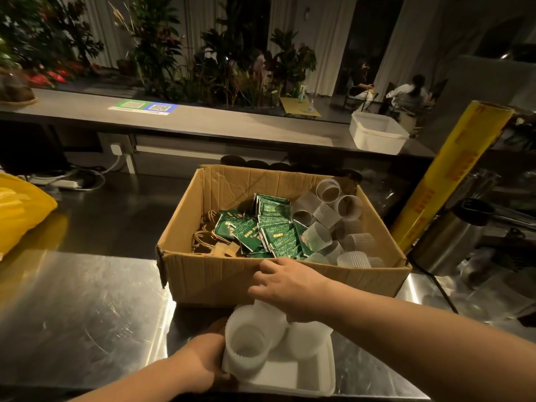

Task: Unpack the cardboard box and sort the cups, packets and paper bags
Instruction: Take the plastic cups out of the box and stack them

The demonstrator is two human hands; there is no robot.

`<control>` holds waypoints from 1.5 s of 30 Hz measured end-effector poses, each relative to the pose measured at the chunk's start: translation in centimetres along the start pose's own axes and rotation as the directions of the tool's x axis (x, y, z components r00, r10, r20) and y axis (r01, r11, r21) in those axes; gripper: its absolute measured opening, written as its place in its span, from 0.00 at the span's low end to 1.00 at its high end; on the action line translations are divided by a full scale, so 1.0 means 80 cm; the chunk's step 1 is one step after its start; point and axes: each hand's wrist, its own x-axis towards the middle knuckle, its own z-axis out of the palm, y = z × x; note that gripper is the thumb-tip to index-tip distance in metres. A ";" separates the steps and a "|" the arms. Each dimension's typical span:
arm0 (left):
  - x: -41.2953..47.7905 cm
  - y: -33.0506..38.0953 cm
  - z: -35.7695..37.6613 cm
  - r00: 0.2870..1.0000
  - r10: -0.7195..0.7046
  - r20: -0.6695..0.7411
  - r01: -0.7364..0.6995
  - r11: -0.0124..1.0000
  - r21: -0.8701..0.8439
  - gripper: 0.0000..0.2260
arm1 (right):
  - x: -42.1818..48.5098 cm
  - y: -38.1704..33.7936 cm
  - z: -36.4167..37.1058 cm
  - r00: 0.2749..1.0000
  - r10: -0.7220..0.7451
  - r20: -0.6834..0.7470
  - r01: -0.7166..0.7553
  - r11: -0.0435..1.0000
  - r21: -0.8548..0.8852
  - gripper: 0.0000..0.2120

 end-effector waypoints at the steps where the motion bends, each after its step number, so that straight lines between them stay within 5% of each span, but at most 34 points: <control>1: 0.003 -0.002 -0.001 1.000 -0.005 -0.024 0.004 0.999 -0.048 0.26 | -0.003 0.002 0.006 1.000 0.015 -0.003 -0.015 1.000 0.015 0.39; 5: -0.006 0.016 -0.019 0.984 0.174 -0.038 -0.178 0.974 -0.140 0.52 | -0.010 0.018 0.000 0.996 0.072 0.056 -0.086 0.942 0.325 0.44; 7: -0.018 0.031 -0.034 0.980 0.189 -0.059 -0.197 0.959 -0.202 0.56 | -0.018 0.032 -0.015 0.985 0.154 0.077 -0.171 0.840 0.514 0.40; 10: -0.036 0.055 -0.063 0.963 0.198 -0.183 -0.234 0.950 -0.206 0.49 | -0.030 0.050 -0.028 0.960 0.255 0.113 -0.274 0.789 0.550 0.29; 13: -0.048 0.088 -0.079 0.892 0.391 -0.225 -0.381 0.920 0.091 0.38 | -0.035 0.053 -0.028 0.943 0.314 0.113 -0.327 0.798 0.507 0.18; 15: -0.045 0.112 -0.080 0.868 0.480 -0.127 -0.402 0.829 0.388 0.38 | -0.038 0.053 -0.028 0.935 0.354 0.036 -0.318 0.786 0.530 0.12; 19: -0.028 0.127 -0.054 0.916 0.381 0.126 -0.362 0.649 0.669 0.36 | -0.050 0.058 -0.028 0.922 0.386 -0.012 -0.308 0.755 0.579 0.10; 22: -0.022 0.122 -0.045 0.938 0.318 0.142 -0.316 0.609 0.728 0.36 | -0.061 0.069 -0.024 0.909 0.416 -0.013 -0.329 0.736 0.591 0.13; 29: -0.018 0.128 -0.039 0.948 0.269 0.168 -0.302 0.606 0.736 0.36 | -0.079 0.113 -0.023 0.786 0.617 -0.048 -0.408 0.574 0.710 0.10; 33: -0.022 0.143 -0.054 0.930 0.294 0.218 -0.359 0.611 0.706 0.39 | -0.102 0.162 -0.019 0.604 0.797 -0.012 -0.560 0.434 0.706 0.07; 37: -0.014 0.178 -0.081 0.872 0.488 0.042 -0.382 0.625 0.680 0.32 | -0.125 0.199 0.011 0.492 0.840 0.230 -0.781 0.310 0.542 0.08; 40: 0.017 0.201 -0.106 0.795 0.564 -0.221 -0.385 0.752 0.534 0.20 | -0.119 0.187 0.032 0.497 0.785 0.371 -0.820 0.283 0.498 0.14; 43: 0.068 0.222 -0.128 0.787 0.484 -0.382 -0.342 0.859 0.382 0.09 | -0.109 0.171 0.041 0.534 0.735 0.417 -0.824 0.341 0.453 0.16; 45: 0.107 0.236 -0.138 0.880 0.330 -0.341 -0.241 0.930 0.278 0.07 | -0.107 0.163 0.044 0.495 0.733 0.467 -0.864 0.354 0.359 0.25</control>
